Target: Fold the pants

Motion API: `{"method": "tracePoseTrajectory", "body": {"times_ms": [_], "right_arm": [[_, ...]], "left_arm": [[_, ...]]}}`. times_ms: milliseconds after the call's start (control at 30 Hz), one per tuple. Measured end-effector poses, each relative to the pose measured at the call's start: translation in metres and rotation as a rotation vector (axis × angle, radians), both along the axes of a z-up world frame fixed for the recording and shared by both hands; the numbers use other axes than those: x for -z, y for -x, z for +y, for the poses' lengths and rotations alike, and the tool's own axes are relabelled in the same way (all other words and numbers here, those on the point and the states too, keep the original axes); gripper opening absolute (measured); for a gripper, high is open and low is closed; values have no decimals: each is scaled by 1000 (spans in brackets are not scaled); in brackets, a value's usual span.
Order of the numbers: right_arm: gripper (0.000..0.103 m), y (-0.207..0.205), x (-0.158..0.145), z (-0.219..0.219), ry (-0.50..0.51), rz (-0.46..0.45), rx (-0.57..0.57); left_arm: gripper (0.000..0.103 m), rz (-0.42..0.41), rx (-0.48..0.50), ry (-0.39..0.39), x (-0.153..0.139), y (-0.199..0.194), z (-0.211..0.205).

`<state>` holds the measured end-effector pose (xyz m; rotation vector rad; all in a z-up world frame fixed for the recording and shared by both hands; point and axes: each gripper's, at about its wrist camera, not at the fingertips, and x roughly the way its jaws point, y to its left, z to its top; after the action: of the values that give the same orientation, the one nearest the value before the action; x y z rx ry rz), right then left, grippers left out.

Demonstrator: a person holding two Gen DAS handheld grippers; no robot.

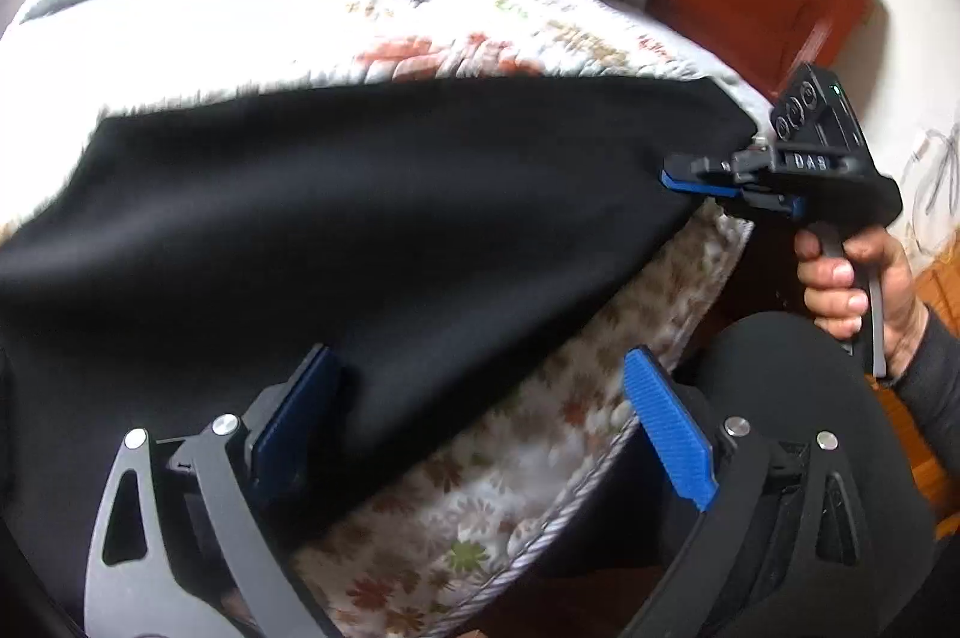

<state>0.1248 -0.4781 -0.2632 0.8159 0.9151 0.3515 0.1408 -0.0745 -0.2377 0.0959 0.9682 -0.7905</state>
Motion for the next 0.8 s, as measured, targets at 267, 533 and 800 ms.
{"method": "tracePoseTrajectory", "body": {"times_ms": [267,533,800], "right_arm": [[21,-28,-34,10,-65,-26,-90],[21,-148,-59,167,-163,-31,-422],[0,-229,5,232,-105,159,-470]], "left_arm": [[95,-156,-65,25,-51,1,43],[94,-31,-555,-49,-47,-40,219],[91,139,-555,-170,-13,-54,242]]}}
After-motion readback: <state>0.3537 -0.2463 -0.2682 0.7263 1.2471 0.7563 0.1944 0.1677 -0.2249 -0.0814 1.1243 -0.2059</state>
